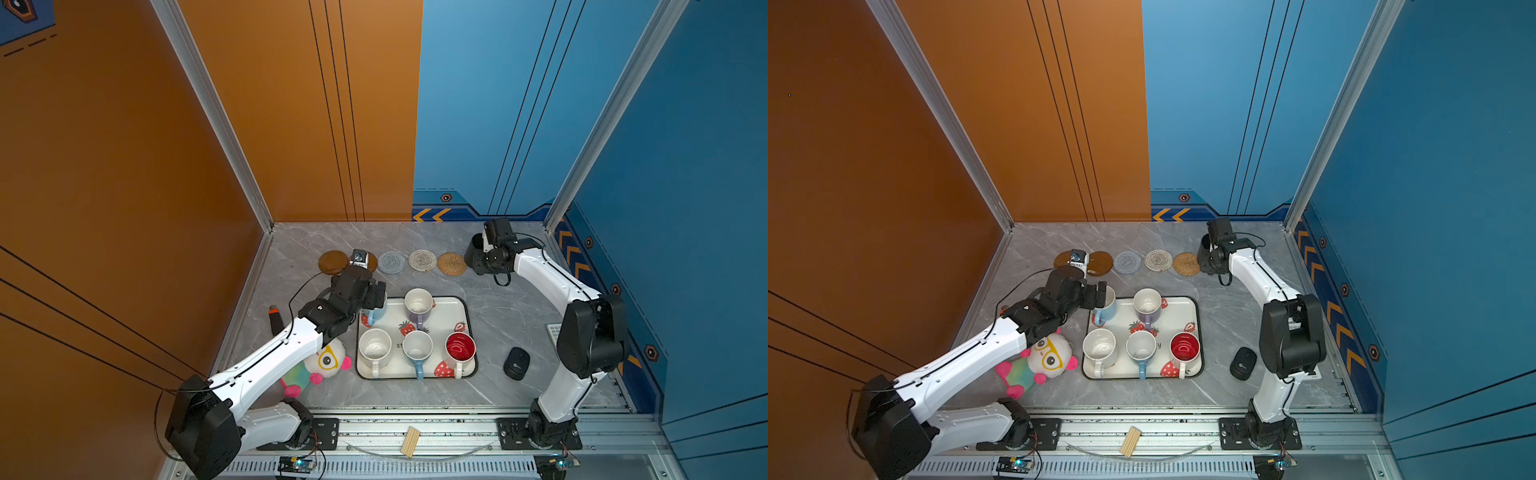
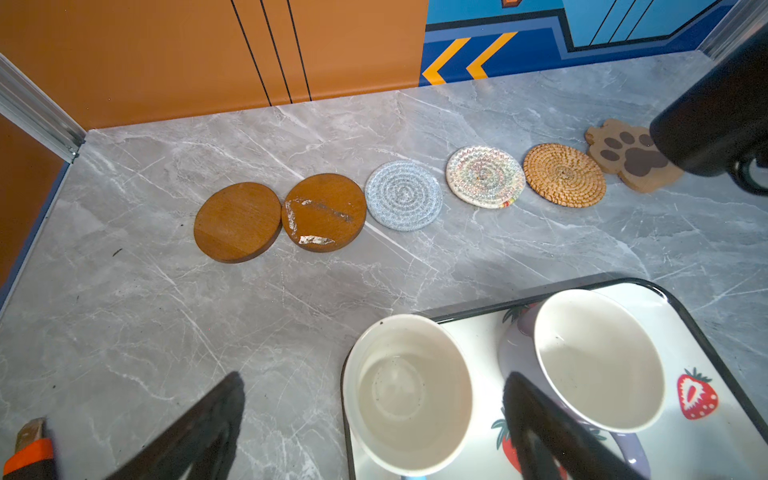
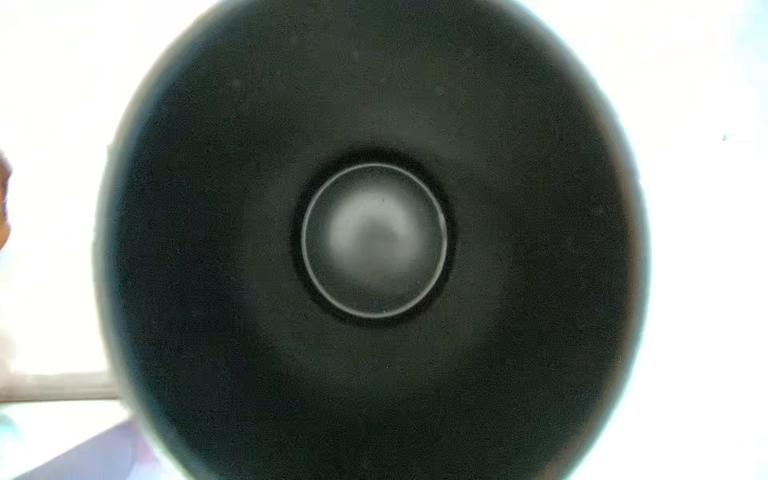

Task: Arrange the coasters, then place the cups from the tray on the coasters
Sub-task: 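Lower the black mug onto the paw coaster with the right gripper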

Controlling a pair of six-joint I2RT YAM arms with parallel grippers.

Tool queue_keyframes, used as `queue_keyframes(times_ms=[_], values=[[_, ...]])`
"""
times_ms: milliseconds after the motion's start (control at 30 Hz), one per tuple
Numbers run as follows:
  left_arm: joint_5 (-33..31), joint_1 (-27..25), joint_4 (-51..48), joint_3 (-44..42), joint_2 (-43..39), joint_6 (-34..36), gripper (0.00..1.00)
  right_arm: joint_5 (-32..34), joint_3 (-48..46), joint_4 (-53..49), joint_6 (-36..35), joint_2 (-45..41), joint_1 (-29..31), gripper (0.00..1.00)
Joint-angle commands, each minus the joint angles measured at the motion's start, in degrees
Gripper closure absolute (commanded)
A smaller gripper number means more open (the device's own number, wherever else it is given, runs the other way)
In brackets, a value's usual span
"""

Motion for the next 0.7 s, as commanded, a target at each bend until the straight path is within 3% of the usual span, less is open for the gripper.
queue_keyframes(times_ms=[0, 267, 667], values=[[1.2, 0.6, 0.5, 1.3, 0.8, 0.5, 0.02, 1.9, 7.6, -1.1, -2.3, 3.7, -0.7, 1.00], [1.3, 1.2, 1.0, 1.5, 0.9, 0.6, 0.02, 4.1, 19.7, -5.4, -4.1, 12.9, -2.4, 1.00], [2.0, 2.0, 1.2, 2.0, 2.1, 0.3, 0.02, 3.4, 19.5, -5.5, -3.5, 15.7, -4.7, 1.00]])
